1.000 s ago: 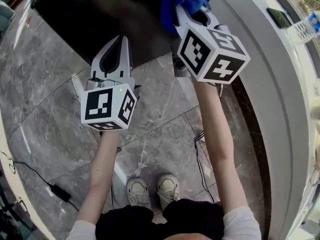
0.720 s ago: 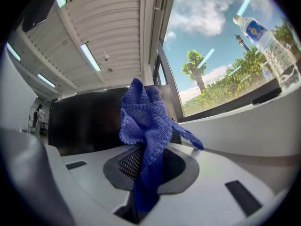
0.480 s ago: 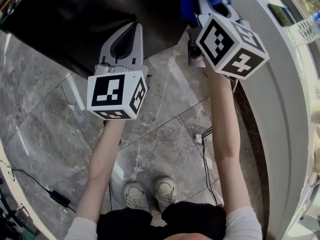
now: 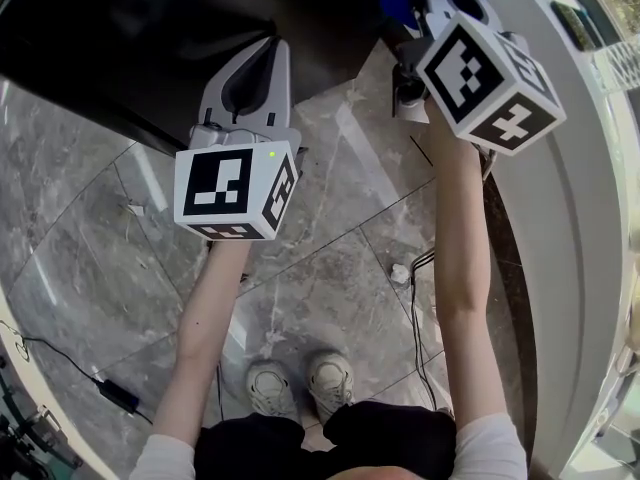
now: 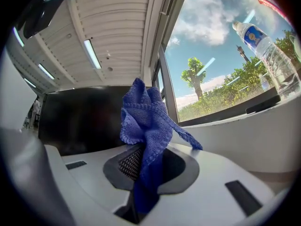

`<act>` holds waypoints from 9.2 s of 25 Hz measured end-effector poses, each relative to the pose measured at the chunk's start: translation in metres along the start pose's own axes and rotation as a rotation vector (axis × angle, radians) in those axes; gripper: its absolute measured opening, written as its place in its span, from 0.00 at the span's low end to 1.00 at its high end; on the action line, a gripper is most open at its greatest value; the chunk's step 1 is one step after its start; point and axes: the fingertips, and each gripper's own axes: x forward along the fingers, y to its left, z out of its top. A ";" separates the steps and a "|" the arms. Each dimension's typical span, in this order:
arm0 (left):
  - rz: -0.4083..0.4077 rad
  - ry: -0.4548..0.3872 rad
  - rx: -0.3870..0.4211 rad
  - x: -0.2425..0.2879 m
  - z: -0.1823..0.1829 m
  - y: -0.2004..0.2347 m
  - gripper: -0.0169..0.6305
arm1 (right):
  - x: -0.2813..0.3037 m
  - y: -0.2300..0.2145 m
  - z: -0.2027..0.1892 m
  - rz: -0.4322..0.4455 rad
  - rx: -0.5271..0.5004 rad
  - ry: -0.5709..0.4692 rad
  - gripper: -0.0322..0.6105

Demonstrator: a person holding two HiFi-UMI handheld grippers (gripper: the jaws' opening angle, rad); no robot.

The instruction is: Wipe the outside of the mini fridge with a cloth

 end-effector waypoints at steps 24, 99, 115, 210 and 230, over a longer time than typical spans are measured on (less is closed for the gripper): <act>0.025 -0.023 0.031 -0.007 0.014 0.005 0.03 | -0.005 -0.049 -0.005 -0.117 0.050 0.001 0.18; 0.083 0.019 -0.062 -0.064 -0.002 0.035 0.03 | -0.040 0.155 -0.099 0.245 0.002 0.161 0.18; 0.061 0.073 -0.086 -0.029 -0.043 0.028 0.03 | -0.017 0.039 -0.097 -0.003 0.023 0.124 0.18; 0.252 0.085 0.001 -0.134 -0.051 0.099 0.03 | -0.049 0.174 -0.180 0.299 0.071 0.248 0.18; 0.133 0.097 -0.023 -0.080 -0.083 0.051 0.03 | -0.012 -0.014 -0.174 -0.024 0.086 0.215 0.18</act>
